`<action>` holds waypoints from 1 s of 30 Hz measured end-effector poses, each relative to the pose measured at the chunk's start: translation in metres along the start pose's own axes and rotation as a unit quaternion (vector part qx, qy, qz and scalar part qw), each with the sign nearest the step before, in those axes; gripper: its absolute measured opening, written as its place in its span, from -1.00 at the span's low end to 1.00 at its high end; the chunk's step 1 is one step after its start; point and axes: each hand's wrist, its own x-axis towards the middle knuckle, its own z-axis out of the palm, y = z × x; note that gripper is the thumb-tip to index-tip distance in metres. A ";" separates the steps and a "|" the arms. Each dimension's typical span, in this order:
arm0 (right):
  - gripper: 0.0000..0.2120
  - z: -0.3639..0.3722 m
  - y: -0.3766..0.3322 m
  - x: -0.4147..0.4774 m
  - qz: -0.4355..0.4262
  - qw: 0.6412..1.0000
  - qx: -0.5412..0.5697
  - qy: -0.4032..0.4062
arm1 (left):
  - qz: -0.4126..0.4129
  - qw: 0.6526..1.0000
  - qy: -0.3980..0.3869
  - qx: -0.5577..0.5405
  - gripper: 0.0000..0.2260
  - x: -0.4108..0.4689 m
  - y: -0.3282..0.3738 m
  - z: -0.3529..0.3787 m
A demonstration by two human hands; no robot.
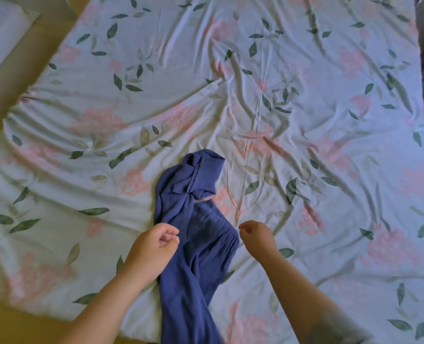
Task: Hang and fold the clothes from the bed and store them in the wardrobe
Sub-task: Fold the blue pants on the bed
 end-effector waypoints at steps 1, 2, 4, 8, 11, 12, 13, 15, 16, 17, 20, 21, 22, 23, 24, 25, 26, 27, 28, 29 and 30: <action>-0.69 0.004 0.004 0.007 0.011 1.000 -0.002 -0.002 | -0.002 1.000 -0.001 0.000 -0.83 0.004 -0.002 0.004; -0.69 0.008 0.008 0.014 0.020 1.000 -0.006 -0.005 | -0.005 1.000 -0.002 -0.001 -0.83 0.008 -0.004 0.008; -0.69 0.018 0.015 0.025 0.033 0.999 -0.011 -0.010 | -0.013 1.000 -0.006 -0.004 -0.85 0.014 -0.008 0.016; -0.66 0.039 0.027 0.039 0.038 0.999 0.016 -0.005 | -0.018 1.000 -0.011 -0.001 -0.86 0.022 -0.016 0.028; -0.70 0.052 0.032 0.044 0.042 0.998 0.043 -0.024 | -0.022 1.000 -0.016 0.007 -0.88 0.025 -0.018 0.034; -0.74 0.054 0.033 0.044 0.043 0.998 0.040 -0.035 | -0.023 1.000 -0.018 0.009 -0.88 0.025 -0.018 0.035; -0.77 0.055 0.034 0.042 0.040 0.998 0.035 -0.041 | -0.025 0.999 -0.019 0.010 -0.88 0.026 -0.017 0.036; -0.84 0.054 0.035 0.037 0.030 0.998 0.055 -0.031 | -0.028 0.999 -0.023 0.012 -0.89 0.025 -0.014 0.038; -0.87 0.051 0.034 0.032 0.023 0.997 0.074 -0.024 | -0.027 0.999 -0.023 0.012 -0.89 0.024 -0.012 0.038; -0.90 0.046 0.034 0.026 0.016 0.995 0.092 -0.019 | -0.025 0.999 -0.024 0.011 -0.88 0.023 -0.009 0.038; -0.97 0.026 0.028 0.004 -0.001 0.991 0.134 -0.014 | -0.020 0.999 -0.024 0.009 -0.88 0.015 0.002 0.035; -0.98 0.018 0.026 -0.004 -0.011 0.991 0.133 -0.007 | -0.017 1.000 -0.024 0.009 -0.87 0.011 0.008 0.033; -0.96 0.008 0.024 -0.014 -0.023 0.992 0.123 0.004 | -0.012 1.000 -0.025 0.008 -0.87 0.007 0.014 0.031; -0.96 -0.003 0.022 -0.023 -0.035 0.993 0.113 0.016 | -0.006 1.000 -0.025 0.007 -0.86 0.003 0.020 0.029; -0.97 -0.014 0.019 -0.033 -0.046 0.993 0.104 0.031 | 0.001 1.000 -0.025 0.007 -0.86 -0.002 0.027 0.026; -0.98 -0.025 0.016 -0.043 -0.059 0.993 0.096 0.046 | 0.008 1.000 -0.025 0.007 -0.86 -0.007 0.035 0.024; -0.98 -0.037 0.014 -0.054 -0.071 0.992 0.089 0.059 | 0.014 1.000 -0.025 0.007 -0.86 -0.012 0.042 0.020; -0.98 -0.049 0.011 -0.064 -0.084 0.990 0.084 0.069 | 0.019 0.999 -0.025 0.007 -0.87 -0.017 0.049 0.016; -0.96 -0.061 0.008 -0.074 -0.098 0.989 0.081 0.078 | 0.026 0.999 -0.027 0.006 -0.88 -0.023 0.057 0.012; -0.92 -0.073 0.005 -0.085 -0.112 0.987 0.079 0.085 | 0.033 0.999 -0.029 0.006 -0.88 -0.028 0.065 0.007; -0.89 -0.085 0.002 -0.095 -0.127 0.985 0.078 0.092 | 0.042 0.999 -0.031 0.004 -0.89 -0.034 0.073 0.002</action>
